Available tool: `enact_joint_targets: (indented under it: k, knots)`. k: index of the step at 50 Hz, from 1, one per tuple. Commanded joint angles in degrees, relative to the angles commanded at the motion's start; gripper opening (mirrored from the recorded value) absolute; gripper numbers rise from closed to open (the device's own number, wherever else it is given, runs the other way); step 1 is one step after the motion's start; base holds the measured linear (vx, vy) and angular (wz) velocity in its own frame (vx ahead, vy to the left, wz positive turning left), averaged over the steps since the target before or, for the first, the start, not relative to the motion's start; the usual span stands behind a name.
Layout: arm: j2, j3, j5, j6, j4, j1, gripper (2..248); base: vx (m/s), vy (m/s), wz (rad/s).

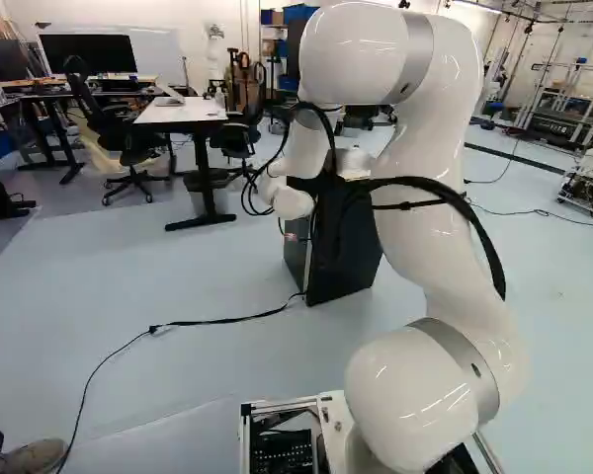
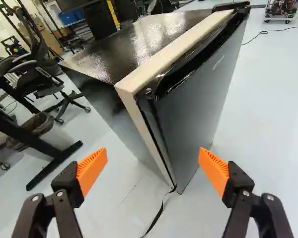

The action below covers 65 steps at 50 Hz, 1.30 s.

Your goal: Open the fridge door

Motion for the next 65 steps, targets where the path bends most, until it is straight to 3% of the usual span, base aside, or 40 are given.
enact_joint_targets:
  k: [65]
  knots:
    - [-2.7,-3.91,0.0,0.0,0.0,-4.26,247,0.0,0.0,0.0]
